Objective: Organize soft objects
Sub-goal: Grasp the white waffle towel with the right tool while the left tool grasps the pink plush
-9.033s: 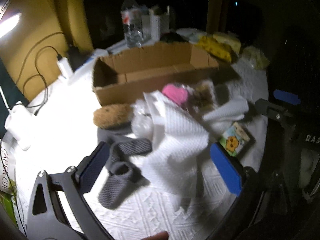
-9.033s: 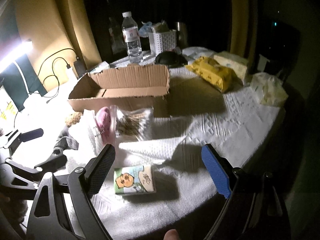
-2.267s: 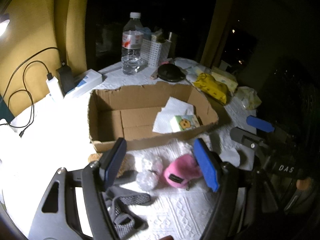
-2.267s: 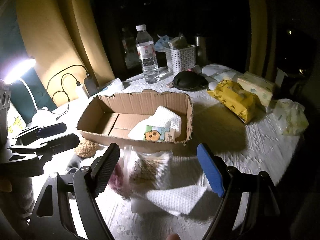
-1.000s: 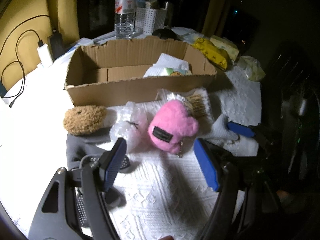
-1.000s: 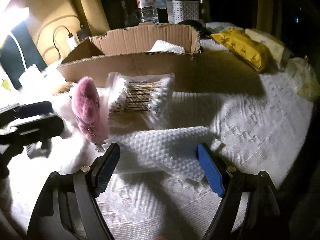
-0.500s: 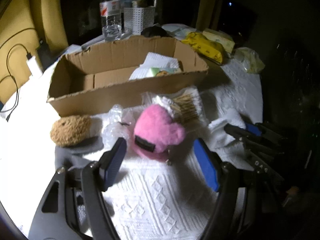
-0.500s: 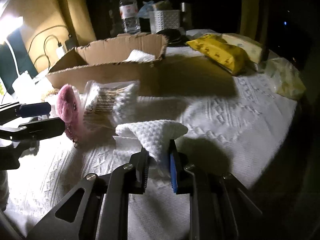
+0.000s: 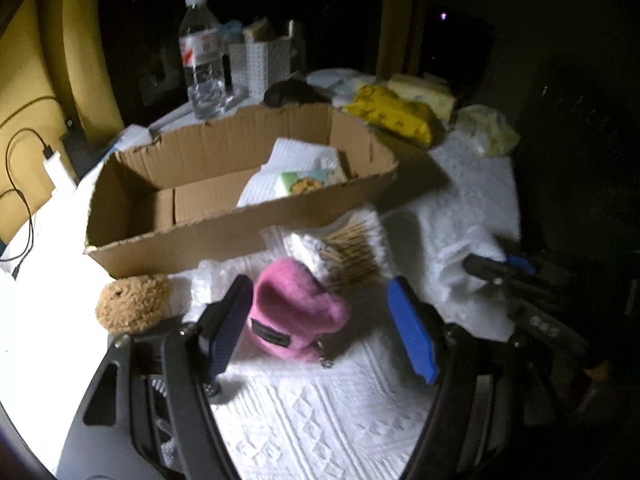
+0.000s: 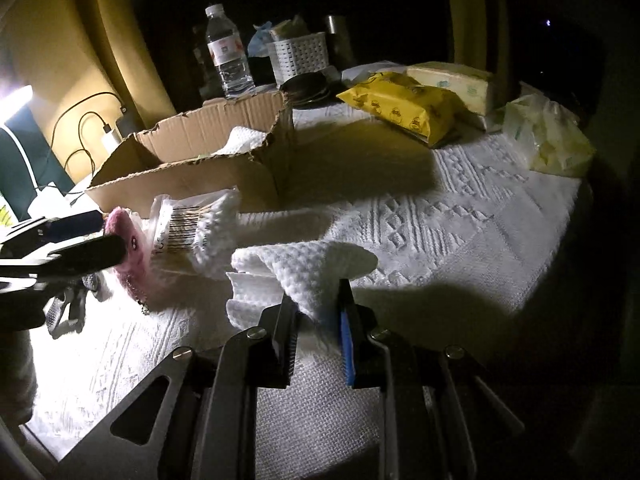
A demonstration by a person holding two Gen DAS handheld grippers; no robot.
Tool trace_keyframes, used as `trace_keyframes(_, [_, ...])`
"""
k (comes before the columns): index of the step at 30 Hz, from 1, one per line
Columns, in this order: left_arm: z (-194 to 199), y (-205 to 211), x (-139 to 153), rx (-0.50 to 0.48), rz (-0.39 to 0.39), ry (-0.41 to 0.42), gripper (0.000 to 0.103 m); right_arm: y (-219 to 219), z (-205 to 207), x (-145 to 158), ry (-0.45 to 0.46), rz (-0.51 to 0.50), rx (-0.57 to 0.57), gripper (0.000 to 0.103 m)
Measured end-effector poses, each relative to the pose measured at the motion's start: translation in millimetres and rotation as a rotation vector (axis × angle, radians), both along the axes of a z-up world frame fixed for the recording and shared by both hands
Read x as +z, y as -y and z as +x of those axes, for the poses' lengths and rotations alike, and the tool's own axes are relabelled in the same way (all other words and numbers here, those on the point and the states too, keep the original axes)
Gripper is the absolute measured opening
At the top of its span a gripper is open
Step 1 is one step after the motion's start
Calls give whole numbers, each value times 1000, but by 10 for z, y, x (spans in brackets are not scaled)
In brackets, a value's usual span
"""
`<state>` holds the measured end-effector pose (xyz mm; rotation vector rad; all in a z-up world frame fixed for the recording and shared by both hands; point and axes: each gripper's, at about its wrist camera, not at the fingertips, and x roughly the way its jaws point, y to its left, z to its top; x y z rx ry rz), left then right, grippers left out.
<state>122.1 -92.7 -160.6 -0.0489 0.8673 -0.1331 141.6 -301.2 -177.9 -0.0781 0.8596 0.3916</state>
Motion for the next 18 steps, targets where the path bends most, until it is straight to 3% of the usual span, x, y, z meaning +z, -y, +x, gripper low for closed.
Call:
trace_keyframes(7, [102, -89, -203, 22, 1, -45, 71, 35, 3, 12, -1, 5, -10, 19])
trace_keyframes(9, [93, -85, -202, 14, -2, -41, 69, 52, 4, 18, 0, 5, -15, 19])
trace_keyframes(10, [91, -77, -205, 1, -7, -44, 57, 55, 3, 27, 1, 6, -17, 19])
trace_keyframes(11, [97, -69, -214, -5, -7, -55, 53, 59, 1, 34, 2, 8, -18, 19])
trace_keyframes(18, [3, -101, -47, -14, -32, -18, 52, 32, -30, 130, 17, 13, -16, 19])
